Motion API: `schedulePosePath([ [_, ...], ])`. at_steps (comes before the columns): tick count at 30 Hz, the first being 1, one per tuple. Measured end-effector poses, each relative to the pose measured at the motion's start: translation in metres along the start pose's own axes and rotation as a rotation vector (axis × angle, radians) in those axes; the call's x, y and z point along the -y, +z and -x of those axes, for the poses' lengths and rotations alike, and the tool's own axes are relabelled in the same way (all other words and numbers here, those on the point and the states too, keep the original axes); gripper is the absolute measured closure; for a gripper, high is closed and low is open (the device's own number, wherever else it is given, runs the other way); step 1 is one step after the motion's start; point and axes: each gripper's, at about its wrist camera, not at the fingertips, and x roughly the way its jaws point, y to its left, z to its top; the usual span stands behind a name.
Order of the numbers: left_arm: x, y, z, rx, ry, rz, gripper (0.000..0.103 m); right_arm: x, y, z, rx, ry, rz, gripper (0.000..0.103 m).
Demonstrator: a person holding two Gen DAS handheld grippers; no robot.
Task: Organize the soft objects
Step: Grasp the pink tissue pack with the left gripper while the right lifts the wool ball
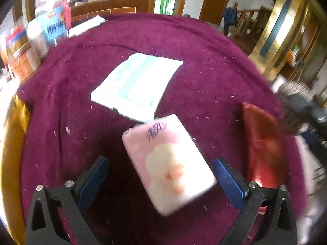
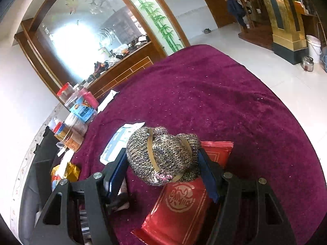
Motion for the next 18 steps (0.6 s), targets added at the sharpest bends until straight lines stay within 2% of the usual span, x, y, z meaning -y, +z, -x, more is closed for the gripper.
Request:
schedulePosePath([
  [2,0.004,0.001,-0.005,0.005,0.038,-0.039,0.001,-0.004,-0.001,-0.001,-0.001,0.007,0.012,0.037],
  [4,0.004,0.0,-0.006,0.017,0.046,-0.062,0.002,-0.008,-0.002,-0.001,0.001,0.01,0.022,0.037],
  [7,0.0,0.0,0.003,0.042,0.034,-0.076,0.033,-0.012,-0.003,0.0,0.007,0.009,0.039,0.037],
  [8,-0.005,0.0,0.006,0.032,0.01,-0.066,0.039,-0.013,-0.003,0.0,0.009,0.006,0.044,0.037],
  [13,-0.021,-0.002,0.027,0.067,-0.073,-0.027,0.04,-0.015,-0.004,-0.003,0.009,-0.005,0.061,0.037],
  [18,-0.044,-0.019,0.067,0.114,-0.179,0.039,0.04,-0.019,-0.007,-0.008,-0.004,-0.017,0.083,0.037],
])
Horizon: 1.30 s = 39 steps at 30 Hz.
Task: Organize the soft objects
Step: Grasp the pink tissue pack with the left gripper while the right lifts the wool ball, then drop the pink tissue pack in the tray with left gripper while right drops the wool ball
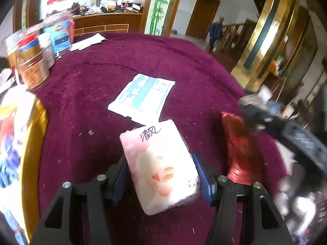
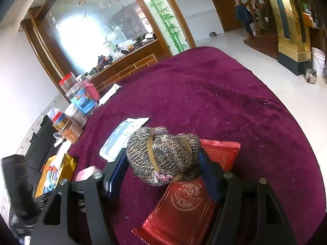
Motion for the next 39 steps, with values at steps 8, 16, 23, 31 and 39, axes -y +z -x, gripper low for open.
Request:
schedulePosePath([
  [8,-0.079,-0.037,0.095,0.081,-0.038,0.123,0.04,-0.01,-0.005,-0.005,-0.008,-0.006,0.046,0.037],
  [16,-0.204,-0.06,0.167,0.146,0.162,0.301,0.039,-0.015,-0.009,-0.01,-0.005,-0.063,0.071,0.037],
  [23,-0.275,-0.039,0.165,0.128,0.282,0.33,0.039,-0.066,-0.023,0.006,-0.055,0.002,0.138,0.037],
  [31,-0.314,-0.023,0.12,0.043,0.283,0.361,0.039,-0.207,-0.086,0.014,-0.221,0.244,0.383,0.037],
  [39,-0.317,-0.003,0.1,0.023,0.289,0.333,0.037,-0.325,-0.176,0.008,-0.371,0.38,0.663,0.037],
])
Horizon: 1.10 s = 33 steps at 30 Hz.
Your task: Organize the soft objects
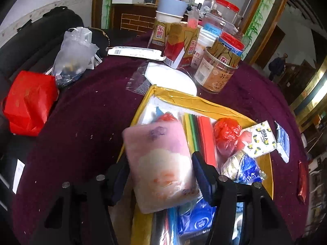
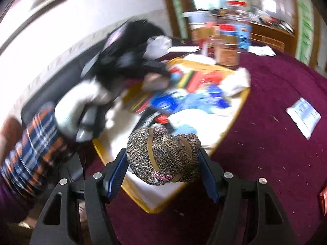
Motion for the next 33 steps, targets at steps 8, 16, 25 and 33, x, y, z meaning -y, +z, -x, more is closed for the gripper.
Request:
schedulePosePath([
  [8,-0.007,-0.011,0.03,0.055,-0.106,0.061,0.032,-0.031,-0.006,-0.045,-0.123,-0.056,0.085,0.037],
  [16,-0.008,-0.034,0.089,0.189,-0.161,0.059,0.024,-0.011,0.006,-0.064,-0.172,-0.177,0.079,0.037],
  [25,0.012,-0.06,0.123,0.362,0.06,0.024,0.004,-0.025,-0.007,-0.051,-0.128,-0.157,0.134,0.028],
  [33,0.029,-0.09,0.137,0.452,0.246,0.021,0.003,-0.013,-0.018,0.002,0.066,-0.179,0.08,0.02],
])
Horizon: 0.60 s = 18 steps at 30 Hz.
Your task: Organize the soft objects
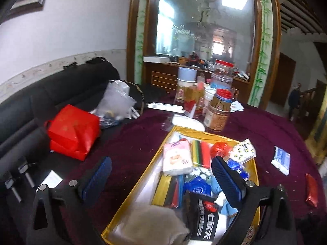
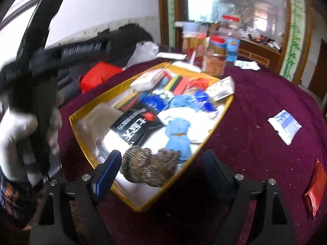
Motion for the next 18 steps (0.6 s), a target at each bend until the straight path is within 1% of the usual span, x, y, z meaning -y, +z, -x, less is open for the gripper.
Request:
schedulePosePath([
  [3,0.011,-0.009,0.008,0.013,0.041,-0.033,0.002,0.011,-0.005,0.01,0.03,-0.017,-0.033,0.02],
  [11,0.038,-0.019,0.019,-0.01,0.016,-0.101,0.001,0.041,-0.022,0.023,0.058,-0.023,-0.152,0.02],
  [18,0.051,-0.023,0.024,-0.022,0.009,-0.124,0.001,0.049,-0.033,0.027,0.066,-0.018,-0.185,0.019],
])
